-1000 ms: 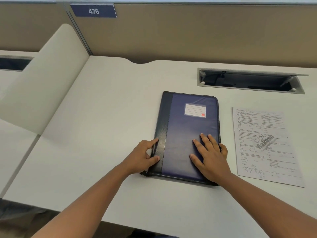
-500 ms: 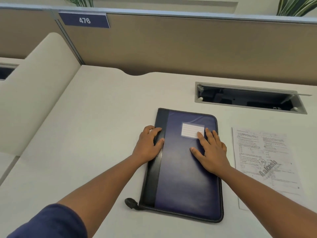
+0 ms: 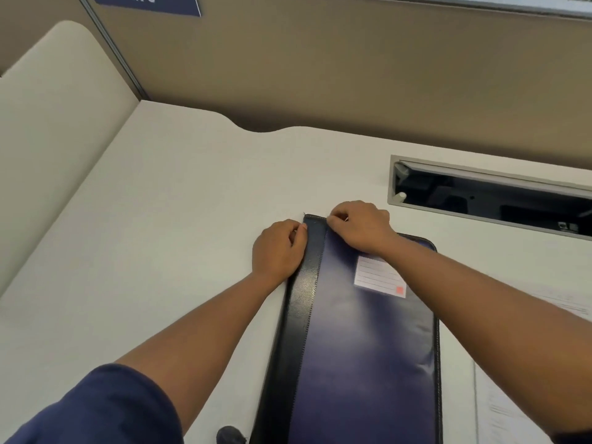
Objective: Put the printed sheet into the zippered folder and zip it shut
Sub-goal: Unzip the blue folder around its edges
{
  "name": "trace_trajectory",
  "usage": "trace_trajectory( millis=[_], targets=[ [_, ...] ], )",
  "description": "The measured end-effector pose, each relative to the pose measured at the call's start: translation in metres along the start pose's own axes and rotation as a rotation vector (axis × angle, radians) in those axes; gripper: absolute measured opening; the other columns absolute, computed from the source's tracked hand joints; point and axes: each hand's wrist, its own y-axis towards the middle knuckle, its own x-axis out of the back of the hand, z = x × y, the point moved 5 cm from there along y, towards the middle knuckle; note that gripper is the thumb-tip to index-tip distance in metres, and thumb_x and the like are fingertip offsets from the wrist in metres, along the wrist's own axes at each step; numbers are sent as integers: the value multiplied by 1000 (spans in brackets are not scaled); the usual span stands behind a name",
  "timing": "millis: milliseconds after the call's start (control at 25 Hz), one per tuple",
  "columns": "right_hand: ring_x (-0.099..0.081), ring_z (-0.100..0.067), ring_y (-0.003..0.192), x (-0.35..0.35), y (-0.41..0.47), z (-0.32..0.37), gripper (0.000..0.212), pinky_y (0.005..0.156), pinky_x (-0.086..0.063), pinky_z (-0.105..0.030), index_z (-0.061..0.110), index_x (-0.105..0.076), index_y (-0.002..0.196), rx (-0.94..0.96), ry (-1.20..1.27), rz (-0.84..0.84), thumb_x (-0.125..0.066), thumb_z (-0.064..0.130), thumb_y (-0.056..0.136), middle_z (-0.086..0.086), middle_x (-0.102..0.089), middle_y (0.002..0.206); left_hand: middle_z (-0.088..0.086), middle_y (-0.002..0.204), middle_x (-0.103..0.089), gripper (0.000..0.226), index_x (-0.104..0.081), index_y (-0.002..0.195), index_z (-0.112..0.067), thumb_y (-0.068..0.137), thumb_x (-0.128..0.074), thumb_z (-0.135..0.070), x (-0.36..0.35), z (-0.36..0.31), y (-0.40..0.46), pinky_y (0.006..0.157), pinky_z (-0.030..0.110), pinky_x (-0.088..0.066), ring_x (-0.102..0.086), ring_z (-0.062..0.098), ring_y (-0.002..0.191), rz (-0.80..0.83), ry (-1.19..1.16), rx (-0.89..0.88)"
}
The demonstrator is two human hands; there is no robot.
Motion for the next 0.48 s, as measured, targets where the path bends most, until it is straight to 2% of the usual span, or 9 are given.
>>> trace_trajectory(
  millis=[120, 200, 320, 480],
  targets=[
    [-59, -21, 89, -11, 26, 20, 29, 80, -41, -40, 24, -71, 84, -63, 41, 76, -55, 49, 86, 9, -68, 89, -7, 67, -65, 39, -67, 78, -21, 97, -45, -48, -2, 2, 2, 57, 31, -46, -59, 15, 64, -15, 0, 20],
    [-63, -23, 83, -14, 39, 32, 31, 74, -48, -36, 19, -65, 77, -125, 60, 104, -57, 48, 78, 3, -67, 84, -8, 65, -64, 36, -67, 78, -22, 95, -46, -45, -2, 1, 1, 56, 31, -46, -58, 15, 62, -13, -5, 13],
    [-57, -16, 70, -15, 51, 47, 27, 61, -41, -30, 20, -55, 75, -178, 7, 175, -59, 46, 69, 4, -60, 79, -5, 64, -62, 35, -66, 76, -19, 93, -46, -43, 0, 1, 0, 56, 35, -48, -57, 19, 62, -15, -20, 8],
    [-59, -17, 67, -17, 62, 56, 17, 53, -38, -27, 19, -59, 78, -207, -9, 227, -61, 31, 65, 0, -64, 80, -5, 65, -62, 34, -66, 76, -20, 93, -47, -42, -1, 1, 1, 56, 34, -47, -58, 20, 63, -22, -13, 3]
  ],
)
